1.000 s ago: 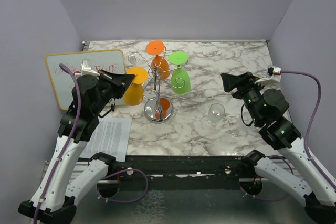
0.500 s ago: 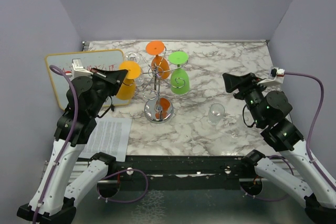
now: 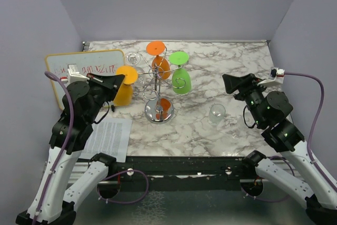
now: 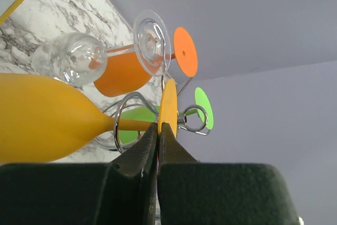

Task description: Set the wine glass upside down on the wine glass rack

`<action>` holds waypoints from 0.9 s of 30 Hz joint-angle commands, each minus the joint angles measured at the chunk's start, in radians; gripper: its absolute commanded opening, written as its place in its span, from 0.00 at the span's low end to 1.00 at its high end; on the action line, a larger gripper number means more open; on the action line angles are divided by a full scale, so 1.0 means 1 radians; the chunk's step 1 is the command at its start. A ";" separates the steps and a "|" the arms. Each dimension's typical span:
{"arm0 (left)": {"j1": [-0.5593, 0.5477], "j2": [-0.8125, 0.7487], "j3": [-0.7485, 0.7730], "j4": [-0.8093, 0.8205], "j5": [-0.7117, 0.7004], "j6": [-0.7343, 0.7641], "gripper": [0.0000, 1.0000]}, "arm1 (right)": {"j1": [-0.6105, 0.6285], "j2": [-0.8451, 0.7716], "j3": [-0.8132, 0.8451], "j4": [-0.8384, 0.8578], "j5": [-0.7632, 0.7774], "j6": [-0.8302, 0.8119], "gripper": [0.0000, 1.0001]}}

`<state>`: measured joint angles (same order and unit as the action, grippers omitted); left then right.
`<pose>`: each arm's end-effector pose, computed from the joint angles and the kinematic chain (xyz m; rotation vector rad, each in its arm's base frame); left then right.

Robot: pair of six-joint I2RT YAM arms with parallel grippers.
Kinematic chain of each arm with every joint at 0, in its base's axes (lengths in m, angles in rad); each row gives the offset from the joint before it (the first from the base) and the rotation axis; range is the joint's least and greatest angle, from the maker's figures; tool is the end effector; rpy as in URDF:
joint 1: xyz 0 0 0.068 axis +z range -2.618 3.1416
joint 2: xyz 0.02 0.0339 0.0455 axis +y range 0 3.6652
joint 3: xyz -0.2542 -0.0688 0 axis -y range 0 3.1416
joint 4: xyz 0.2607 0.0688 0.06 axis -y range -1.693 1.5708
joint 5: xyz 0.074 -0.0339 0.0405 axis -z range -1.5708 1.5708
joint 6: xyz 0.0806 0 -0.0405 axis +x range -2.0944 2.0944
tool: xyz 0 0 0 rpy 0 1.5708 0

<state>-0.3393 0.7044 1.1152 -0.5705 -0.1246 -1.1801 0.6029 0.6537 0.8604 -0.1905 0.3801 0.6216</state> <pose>0.1857 -0.0549 0.4127 -0.8384 1.6363 -0.9940 0.1898 0.0944 0.3827 0.3207 1.5624 0.6679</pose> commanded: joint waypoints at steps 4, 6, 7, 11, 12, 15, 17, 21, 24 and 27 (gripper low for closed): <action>0.005 -0.040 0.024 -0.068 0.045 -0.057 0.00 | 0.003 0.011 -0.009 -0.022 -0.032 0.017 0.66; 0.005 -0.042 0.011 -0.069 0.075 -0.071 0.00 | 0.005 0.014 -0.008 -0.021 -0.036 0.020 0.66; 0.005 -0.042 0.001 -0.069 0.088 -0.077 0.00 | 0.004 0.016 -0.009 -0.022 -0.037 0.021 0.66; 0.005 -0.034 -0.018 -0.059 0.146 -0.095 0.09 | 0.004 0.019 -0.008 -0.024 -0.045 0.026 0.66; 0.005 -0.029 -0.017 -0.059 0.161 -0.093 0.13 | 0.004 0.018 -0.010 -0.026 -0.046 0.026 0.66; 0.005 -0.016 -0.019 -0.059 0.186 -0.086 0.18 | 0.003 0.018 -0.010 -0.030 -0.048 0.029 0.66; 0.005 -0.014 -0.029 -0.059 0.198 -0.085 0.21 | 0.003 0.021 -0.005 -0.036 -0.052 0.029 0.66; 0.005 -0.020 -0.057 -0.061 0.220 -0.103 0.26 | 0.004 0.043 0.030 -0.089 -0.047 0.036 0.65; 0.005 -0.035 -0.064 -0.079 0.186 -0.095 0.34 | 0.004 0.080 0.092 -0.176 -0.043 0.017 0.65; 0.005 -0.055 -0.065 -0.104 0.154 -0.082 0.47 | 0.003 0.102 0.138 -0.260 -0.007 -0.005 0.65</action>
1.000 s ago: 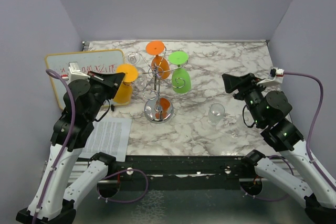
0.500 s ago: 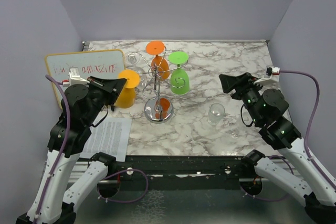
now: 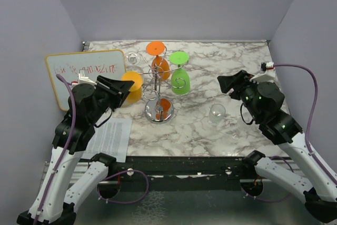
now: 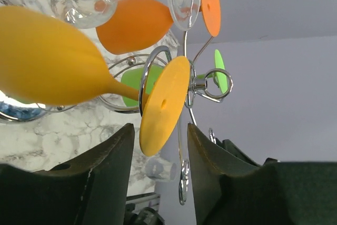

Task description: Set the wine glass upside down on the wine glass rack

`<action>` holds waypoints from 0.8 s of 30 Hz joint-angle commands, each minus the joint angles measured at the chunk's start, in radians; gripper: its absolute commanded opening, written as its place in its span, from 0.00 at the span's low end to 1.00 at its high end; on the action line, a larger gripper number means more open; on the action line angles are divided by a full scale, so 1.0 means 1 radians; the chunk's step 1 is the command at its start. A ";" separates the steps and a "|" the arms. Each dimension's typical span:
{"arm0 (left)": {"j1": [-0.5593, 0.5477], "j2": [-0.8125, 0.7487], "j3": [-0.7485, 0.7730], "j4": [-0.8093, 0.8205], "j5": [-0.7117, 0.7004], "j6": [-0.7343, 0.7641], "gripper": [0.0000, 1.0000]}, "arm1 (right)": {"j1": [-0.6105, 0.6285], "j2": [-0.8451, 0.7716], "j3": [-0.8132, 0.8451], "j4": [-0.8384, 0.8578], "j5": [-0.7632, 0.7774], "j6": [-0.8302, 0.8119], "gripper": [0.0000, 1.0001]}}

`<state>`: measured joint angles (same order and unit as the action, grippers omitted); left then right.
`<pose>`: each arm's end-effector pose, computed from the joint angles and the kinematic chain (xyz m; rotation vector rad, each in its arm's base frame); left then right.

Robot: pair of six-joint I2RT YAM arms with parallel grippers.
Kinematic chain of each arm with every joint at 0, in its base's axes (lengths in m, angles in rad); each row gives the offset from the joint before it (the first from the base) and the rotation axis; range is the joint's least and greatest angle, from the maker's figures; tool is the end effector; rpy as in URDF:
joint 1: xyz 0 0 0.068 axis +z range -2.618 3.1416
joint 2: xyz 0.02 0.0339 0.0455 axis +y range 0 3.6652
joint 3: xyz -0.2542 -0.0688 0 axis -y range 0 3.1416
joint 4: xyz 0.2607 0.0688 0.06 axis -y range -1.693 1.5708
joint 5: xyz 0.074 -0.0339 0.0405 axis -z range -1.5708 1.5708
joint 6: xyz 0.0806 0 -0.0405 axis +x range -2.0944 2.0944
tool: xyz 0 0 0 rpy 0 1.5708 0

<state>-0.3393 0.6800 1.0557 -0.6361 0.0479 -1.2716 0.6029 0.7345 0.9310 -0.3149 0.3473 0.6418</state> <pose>0.1799 -0.0676 0.3850 -0.8650 1.8010 -1.1401 0.2001 0.1044 0.3759 0.2983 1.6971 0.6388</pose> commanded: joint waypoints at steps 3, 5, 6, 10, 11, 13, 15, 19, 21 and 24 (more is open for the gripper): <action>0.005 -0.052 -0.005 -0.053 -0.021 0.033 0.61 | 0.004 0.026 0.100 -0.210 0.063 -0.042 0.65; 0.005 -0.072 -0.005 -0.053 -0.023 0.061 0.70 | 0.005 0.024 0.115 -0.251 0.083 -0.051 0.65; 0.005 -0.084 -0.008 -0.053 -0.033 0.073 0.74 | 0.004 0.022 0.120 -0.265 0.088 -0.060 0.65; 0.004 -0.155 -0.031 -0.039 -0.098 0.109 0.88 | 0.004 0.036 0.156 -0.351 0.081 -0.110 0.68; 0.005 -0.171 -0.034 -0.035 -0.113 0.124 0.90 | 0.004 0.046 0.167 -0.375 0.074 -0.120 0.68; 0.005 -0.203 -0.033 -0.027 -0.141 0.171 0.93 | 0.004 0.068 0.184 -0.429 0.055 -0.141 0.68; 0.005 -0.225 -0.020 -0.017 -0.158 0.250 0.96 | 0.003 0.097 0.197 -0.475 0.035 -0.153 0.68; 0.005 -0.215 0.031 0.001 -0.163 0.457 0.96 | 0.004 0.165 0.201 -0.525 -0.020 -0.171 0.66; 0.005 -0.192 0.061 0.003 -0.153 0.543 0.96 | 0.003 0.202 0.196 -0.539 -0.044 -0.179 0.64; 0.005 -0.151 0.104 0.013 -0.138 0.633 0.97 | 0.004 0.255 0.188 -0.559 -0.063 -0.188 0.61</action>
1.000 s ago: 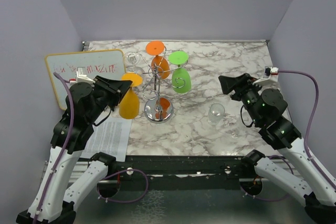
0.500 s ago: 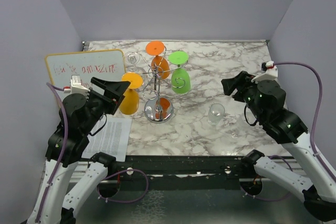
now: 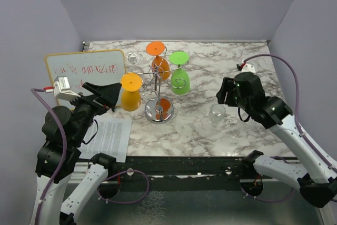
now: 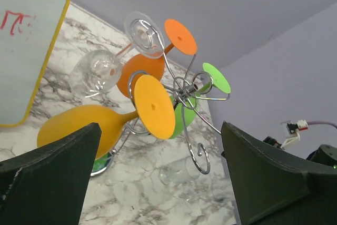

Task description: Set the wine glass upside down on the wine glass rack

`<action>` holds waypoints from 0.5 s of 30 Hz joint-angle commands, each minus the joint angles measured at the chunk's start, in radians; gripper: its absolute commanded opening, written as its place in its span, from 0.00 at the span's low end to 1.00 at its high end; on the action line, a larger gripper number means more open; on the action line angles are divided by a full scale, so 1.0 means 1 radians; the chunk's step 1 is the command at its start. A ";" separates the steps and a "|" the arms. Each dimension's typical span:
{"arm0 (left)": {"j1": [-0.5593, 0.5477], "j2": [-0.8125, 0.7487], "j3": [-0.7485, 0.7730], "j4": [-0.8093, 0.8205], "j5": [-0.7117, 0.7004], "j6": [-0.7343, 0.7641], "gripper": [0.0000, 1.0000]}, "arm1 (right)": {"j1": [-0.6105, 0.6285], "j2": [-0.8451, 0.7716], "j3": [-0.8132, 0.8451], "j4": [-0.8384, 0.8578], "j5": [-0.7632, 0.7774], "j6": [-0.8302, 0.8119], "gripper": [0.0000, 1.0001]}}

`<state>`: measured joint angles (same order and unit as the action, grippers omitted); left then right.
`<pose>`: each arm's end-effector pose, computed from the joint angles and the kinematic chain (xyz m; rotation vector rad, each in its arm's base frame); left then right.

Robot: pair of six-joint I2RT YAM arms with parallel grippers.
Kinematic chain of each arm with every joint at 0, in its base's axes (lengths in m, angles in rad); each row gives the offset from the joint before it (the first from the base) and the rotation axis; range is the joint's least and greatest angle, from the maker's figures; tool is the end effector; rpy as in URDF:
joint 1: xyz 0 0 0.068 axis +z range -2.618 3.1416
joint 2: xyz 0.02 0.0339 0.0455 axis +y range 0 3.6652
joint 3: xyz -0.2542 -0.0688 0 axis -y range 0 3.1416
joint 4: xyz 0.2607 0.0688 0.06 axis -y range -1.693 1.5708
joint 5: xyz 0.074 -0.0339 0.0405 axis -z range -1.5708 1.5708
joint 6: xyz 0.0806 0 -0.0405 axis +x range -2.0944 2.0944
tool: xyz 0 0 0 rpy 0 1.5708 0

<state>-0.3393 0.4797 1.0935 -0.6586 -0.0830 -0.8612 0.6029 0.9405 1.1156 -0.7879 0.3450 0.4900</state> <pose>0.1222 -0.0360 0.4231 -0.4989 1.6091 -0.8515 0.2123 0.1131 0.3372 0.0728 2.1528 0.2596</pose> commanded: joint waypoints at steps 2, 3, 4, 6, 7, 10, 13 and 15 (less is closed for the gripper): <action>0.005 0.066 0.085 0.058 0.005 0.260 0.96 | 0.004 0.080 -0.001 -0.107 -0.046 -0.036 0.60; 0.005 0.072 0.089 0.073 0.009 0.277 0.97 | 0.004 0.089 -0.008 -0.115 -0.031 -0.030 0.60; 0.005 0.076 0.093 0.090 0.012 0.292 0.97 | 0.003 0.098 -0.016 -0.122 -0.016 -0.024 0.60; 0.005 0.084 0.097 0.120 0.017 0.315 0.97 | 0.005 0.109 -0.032 -0.142 0.025 -0.006 0.59; 0.005 0.087 0.098 0.136 0.019 0.324 0.96 | 0.004 0.115 -0.035 -0.164 0.056 0.007 0.58; 0.005 0.100 0.098 0.158 0.024 0.343 0.97 | 0.003 0.115 -0.017 -0.267 0.200 0.097 0.58; 0.005 0.107 0.086 0.175 0.028 0.357 0.97 | 0.004 0.074 0.012 -0.356 0.315 0.178 0.59; 0.005 0.113 0.080 0.182 0.028 0.366 0.96 | 0.003 0.035 0.033 -0.402 0.362 0.229 0.59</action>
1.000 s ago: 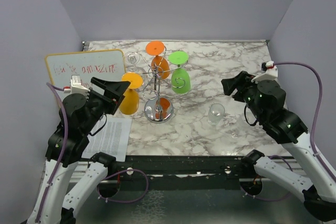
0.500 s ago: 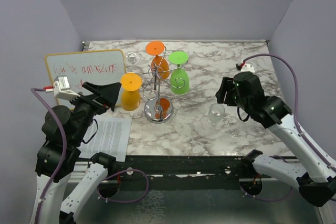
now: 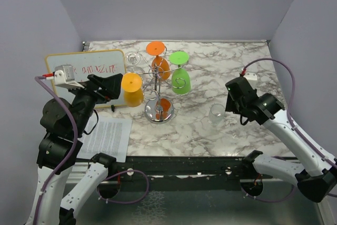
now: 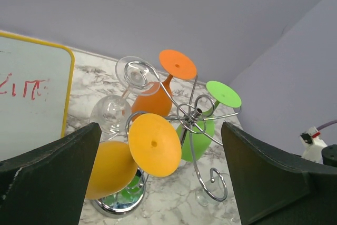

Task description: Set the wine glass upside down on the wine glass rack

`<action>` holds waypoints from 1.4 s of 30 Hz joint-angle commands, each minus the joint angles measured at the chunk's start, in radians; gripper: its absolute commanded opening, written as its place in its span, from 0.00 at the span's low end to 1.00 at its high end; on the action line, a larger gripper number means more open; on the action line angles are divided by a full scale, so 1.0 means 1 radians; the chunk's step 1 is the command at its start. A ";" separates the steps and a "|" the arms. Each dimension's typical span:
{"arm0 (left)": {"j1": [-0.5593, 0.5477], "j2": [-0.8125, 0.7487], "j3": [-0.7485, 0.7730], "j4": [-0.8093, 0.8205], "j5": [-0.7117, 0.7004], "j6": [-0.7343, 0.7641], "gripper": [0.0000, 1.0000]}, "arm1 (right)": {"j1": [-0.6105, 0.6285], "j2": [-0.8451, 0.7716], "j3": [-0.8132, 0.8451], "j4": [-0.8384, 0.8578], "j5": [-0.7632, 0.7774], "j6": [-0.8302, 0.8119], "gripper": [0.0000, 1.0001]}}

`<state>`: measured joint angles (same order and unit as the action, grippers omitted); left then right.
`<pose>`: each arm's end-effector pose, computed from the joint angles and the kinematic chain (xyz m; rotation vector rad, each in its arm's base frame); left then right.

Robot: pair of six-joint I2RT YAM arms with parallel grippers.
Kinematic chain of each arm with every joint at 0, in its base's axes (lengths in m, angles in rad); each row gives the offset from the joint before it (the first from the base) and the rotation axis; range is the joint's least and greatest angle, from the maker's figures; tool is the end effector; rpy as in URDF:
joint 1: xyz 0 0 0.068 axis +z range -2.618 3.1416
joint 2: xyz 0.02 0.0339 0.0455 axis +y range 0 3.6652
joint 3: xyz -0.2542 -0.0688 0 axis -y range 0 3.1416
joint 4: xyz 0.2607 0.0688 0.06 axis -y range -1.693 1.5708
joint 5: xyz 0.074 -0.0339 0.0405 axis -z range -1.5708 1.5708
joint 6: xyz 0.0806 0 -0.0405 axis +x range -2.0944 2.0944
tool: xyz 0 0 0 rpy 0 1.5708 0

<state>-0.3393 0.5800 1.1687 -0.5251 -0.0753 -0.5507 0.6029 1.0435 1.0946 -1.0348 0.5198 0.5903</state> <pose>0.1387 -0.0425 0.4573 -0.2242 1.5267 -0.6549 0.2114 0.0969 0.2866 0.1759 2.3751 -0.1190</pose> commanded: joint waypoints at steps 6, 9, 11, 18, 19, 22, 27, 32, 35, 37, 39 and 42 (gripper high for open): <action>0.005 0.019 0.001 0.061 0.008 0.085 0.96 | 0.004 -0.157 0.082 -0.230 0.195 0.198 0.59; 0.005 0.022 0.002 0.069 0.016 0.089 0.97 | 0.004 -0.162 0.060 -0.295 0.157 0.258 0.58; 0.005 0.021 0.001 0.072 0.020 0.089 0.96 | 0.004 -0.175 0.028 -0.316 0.116 0.283 0.57; 0.005 0.021 -0.011 0.094 0.036 0.074 0.96 | 0.004 -0.244 -0.076 -0.172 0.015 0.263 0.55; 0.005 0.021 -0.011 0.094 0.039 0.074 0.96 | 0.004 -0.242 -0.083 -0.153 0.009 0.255 0.55; 0.005 0.019 -0.012 0.093 0.045 0.070 0.97 | 0.004 -0.213 -0.095 -0.127 0.013 0.250 0.53; 0.005 0.009 -0.003 0.093 0.019 0.080 0.97 | 0.004 -0.168 -0.115 -0.088 0.025 0.238 0.47; 0.005 0.022 0.004 0.094 0.027 0.081 0.96 | 0.003 -0.152 -0.134 -0.044 0.026 0.228 0.41; 0.005 0.042 0.011 0.097 0.056 0.078 0.96 | 0.004 -0.161 -0.151 -0.019 0.018 0.218 0.39; 0.005 0.049 0.012 0.102 0.068 0.072 0.96 | 0.004 -0.170 -0.159 -0.010 0.017 0.217 0.34; 0.005 0.052 0.009 0.107 0.073 0.063 0.96 | 0.003 -0.176 -0.164 -0.004 0.022 0.215 0.26; 0.005 0.052 0.001 0.118 0.074 0.050 0.96 | 0.004 -0.177 -0.165 -0.008 0.045 0.221 0.16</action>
<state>-0.3393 0.6300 1.1683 -0.4431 -0.0330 -0.4858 0.6029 0.8791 0.9401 -1.0721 0.5484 0.8093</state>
